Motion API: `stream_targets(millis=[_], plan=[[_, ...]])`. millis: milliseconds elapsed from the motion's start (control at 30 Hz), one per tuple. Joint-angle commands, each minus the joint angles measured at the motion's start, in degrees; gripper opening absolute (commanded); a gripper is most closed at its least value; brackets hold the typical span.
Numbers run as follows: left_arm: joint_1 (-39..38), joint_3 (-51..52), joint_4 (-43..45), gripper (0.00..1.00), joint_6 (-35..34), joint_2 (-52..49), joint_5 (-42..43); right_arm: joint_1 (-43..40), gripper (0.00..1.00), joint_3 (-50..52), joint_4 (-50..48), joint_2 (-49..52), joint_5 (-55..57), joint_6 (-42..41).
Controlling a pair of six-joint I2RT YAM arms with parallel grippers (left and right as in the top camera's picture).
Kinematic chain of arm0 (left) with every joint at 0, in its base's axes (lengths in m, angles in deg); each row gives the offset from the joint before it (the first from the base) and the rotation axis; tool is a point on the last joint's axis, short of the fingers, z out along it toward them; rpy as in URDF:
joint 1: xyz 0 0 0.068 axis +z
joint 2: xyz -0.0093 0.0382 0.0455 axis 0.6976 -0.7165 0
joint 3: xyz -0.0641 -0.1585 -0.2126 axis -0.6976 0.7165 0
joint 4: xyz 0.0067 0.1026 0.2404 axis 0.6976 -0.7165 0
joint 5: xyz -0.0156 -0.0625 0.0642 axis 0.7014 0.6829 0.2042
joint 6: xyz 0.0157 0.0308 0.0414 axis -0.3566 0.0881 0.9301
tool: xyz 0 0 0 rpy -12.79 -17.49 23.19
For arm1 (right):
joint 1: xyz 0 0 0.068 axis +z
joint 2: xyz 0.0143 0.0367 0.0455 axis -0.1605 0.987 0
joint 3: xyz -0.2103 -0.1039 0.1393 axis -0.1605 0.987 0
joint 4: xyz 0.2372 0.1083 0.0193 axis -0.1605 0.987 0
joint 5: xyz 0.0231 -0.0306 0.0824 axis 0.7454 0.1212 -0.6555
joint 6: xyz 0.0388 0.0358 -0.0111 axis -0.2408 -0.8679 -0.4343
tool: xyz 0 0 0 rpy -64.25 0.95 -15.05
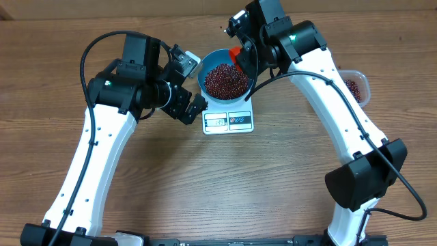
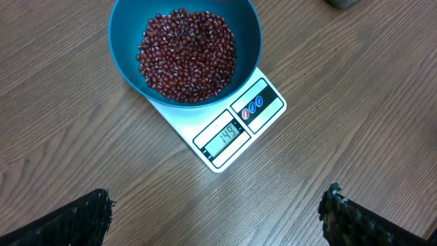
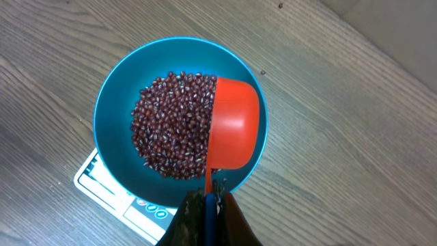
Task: Scoop item into bowl and weigh 150g on scale
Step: 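Hold the scoop over the bowl and shake out small amounts of beans, then lift the empty scoop with the right gripper back toward the bean tub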
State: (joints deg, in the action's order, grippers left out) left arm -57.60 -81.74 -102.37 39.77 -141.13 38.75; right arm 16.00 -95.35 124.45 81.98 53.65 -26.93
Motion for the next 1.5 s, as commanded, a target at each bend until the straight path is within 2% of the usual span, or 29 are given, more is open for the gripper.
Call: stream_targets(millis=[0, 333, 867, 1467], plan=[[0.2, 0.3, -0.2, 1.0, 1.1, 1.2, -0.2, 0.2, 0.04, -1.6, -0.3, -2.4, -0.6, 0.1], [0.2, 0.3, -0.2, 1.0, 1.1, 1.2, -0.2, -2.7, 0.04, -1.5, 1.1, -2.4, -9.6, -2.4], [0.2, 0.3, -0.2, 1.0, 1.1, 1.2, -0.2, -14.8, 0.04, -1.5, 4.0, -2.4, -30.7, -3.5], [0.2, 0.3, -0.2, 0.99, 1.1, 1.2, -0.2, -17.1, 0.04, -1.5, 5.3, -2.4, -33.2, -3.5]])
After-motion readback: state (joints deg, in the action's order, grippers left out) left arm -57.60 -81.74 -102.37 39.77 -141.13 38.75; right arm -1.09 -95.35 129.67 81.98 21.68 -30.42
